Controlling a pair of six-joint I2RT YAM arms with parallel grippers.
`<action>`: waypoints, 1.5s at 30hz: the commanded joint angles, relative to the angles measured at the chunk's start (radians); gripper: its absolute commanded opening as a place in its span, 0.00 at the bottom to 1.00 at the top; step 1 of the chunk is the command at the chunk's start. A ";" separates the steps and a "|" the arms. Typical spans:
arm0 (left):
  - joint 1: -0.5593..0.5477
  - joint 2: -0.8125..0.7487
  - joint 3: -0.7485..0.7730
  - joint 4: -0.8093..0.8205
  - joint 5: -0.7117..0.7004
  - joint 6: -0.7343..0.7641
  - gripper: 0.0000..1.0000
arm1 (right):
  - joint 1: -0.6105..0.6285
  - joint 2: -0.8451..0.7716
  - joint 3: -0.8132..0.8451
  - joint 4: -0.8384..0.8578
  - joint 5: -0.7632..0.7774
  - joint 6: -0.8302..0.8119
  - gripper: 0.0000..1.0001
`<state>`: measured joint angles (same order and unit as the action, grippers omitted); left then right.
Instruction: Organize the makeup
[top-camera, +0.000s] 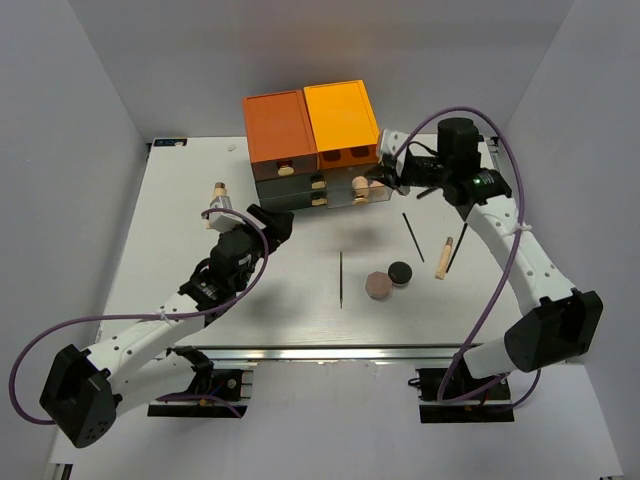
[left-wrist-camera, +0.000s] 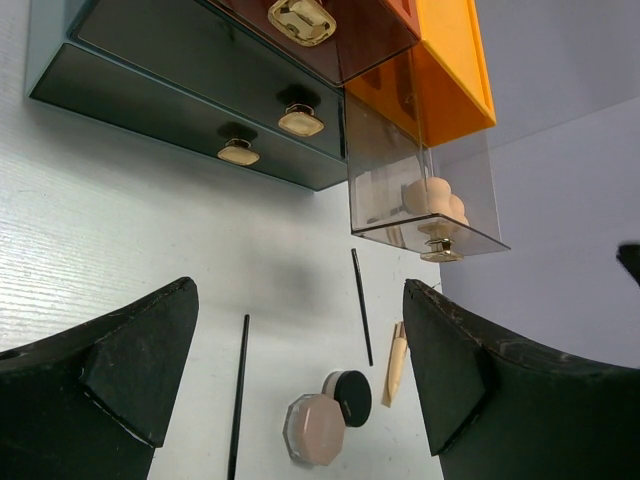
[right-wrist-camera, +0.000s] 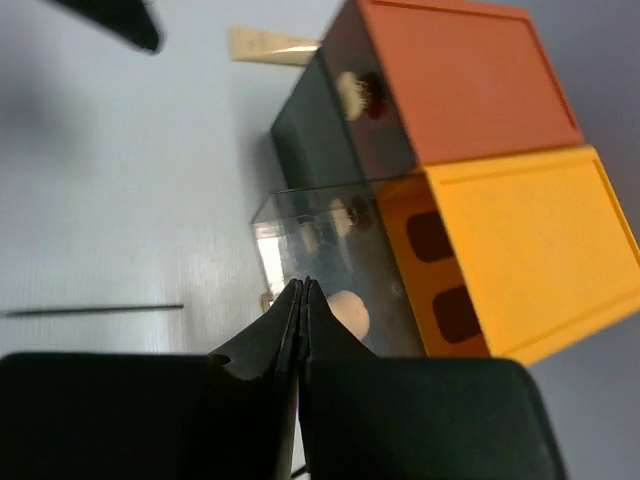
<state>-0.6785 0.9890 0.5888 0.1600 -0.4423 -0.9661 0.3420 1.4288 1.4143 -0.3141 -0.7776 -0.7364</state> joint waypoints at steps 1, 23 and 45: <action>0.008 -0.016 -0.009 0.019 0.007 0.001 0.93 | 0.014 0.063 0.095 -0.557 -0.149 -0.573 0.00; 0.013 -0.052 -0.037 0.006 -0.009 -0.010 0.94 | 0.074 0.185 -0.114 0.099 0.327 -0.187 0.00; 0.016 -0.020 -0.035 0.022 0.007 -0.005 0.95 | 0.086 0.406 0.086 0.375 0.609 0.043 0.00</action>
<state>-0.6693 0.9710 0.5507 0.1658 -0.4397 -0.9707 0.4217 1.8400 1.4635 -0.0326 -0.2111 -0.7227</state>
